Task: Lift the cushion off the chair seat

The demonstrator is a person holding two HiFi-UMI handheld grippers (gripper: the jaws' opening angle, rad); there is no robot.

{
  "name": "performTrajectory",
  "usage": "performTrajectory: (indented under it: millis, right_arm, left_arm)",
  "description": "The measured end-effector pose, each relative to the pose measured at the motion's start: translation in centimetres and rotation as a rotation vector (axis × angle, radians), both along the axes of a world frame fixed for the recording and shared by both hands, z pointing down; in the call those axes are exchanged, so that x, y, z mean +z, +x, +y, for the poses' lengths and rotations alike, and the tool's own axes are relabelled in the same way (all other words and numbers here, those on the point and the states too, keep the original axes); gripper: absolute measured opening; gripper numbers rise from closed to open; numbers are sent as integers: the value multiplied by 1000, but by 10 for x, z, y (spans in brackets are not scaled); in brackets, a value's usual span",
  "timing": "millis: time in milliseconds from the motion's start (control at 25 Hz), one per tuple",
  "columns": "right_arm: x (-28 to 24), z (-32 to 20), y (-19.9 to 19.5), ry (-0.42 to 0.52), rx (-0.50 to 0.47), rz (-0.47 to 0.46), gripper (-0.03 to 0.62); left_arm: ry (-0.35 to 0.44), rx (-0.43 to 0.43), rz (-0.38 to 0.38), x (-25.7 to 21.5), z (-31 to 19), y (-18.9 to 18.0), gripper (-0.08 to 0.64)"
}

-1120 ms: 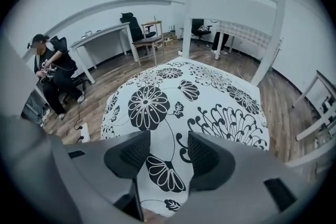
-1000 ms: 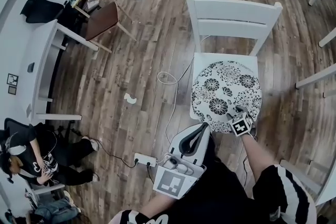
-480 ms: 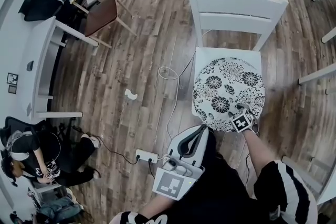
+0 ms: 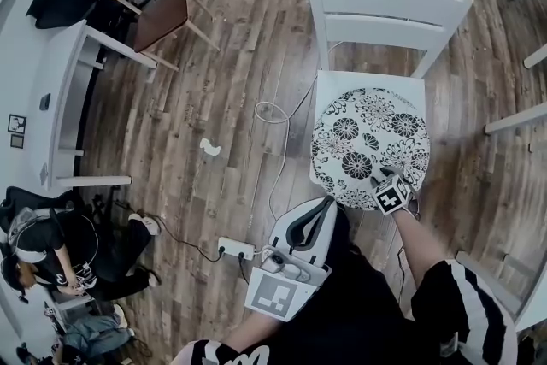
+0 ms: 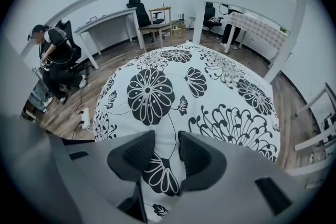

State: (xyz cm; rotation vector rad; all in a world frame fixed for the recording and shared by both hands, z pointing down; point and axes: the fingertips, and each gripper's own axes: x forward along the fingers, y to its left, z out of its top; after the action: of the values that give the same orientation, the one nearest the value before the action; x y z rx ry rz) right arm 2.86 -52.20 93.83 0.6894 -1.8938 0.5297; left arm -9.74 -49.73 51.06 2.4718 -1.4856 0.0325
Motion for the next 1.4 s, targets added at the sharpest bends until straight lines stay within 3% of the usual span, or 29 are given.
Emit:
performTrajectory:
  millis: [80, 160, 560, 1080, 1400]
  right_arm:
    - [2, 2, -2, 0, -25, 13, 88]
    - [0, 4, -3, 0, -35, 25, 50]
    - [-40, -8, -2, 104, -16, -35, 36]
    - [-176, -22, -2, 318, 143, -243, 34]
    - [-264, 9, -2, 394, 212, -371, 34]
  left_arm:
    - [-6, 3, -4, 1, -2, 1, -1]
    - [-10, 2, -7, 2, -2, 0, 0]
    - [-4, -4, 4, -6, 8, 0, 0]
    - [85, 68, -32, -47, 30, 8, 0]
    - [127, 73, -37, -73, 48, 6, 0]
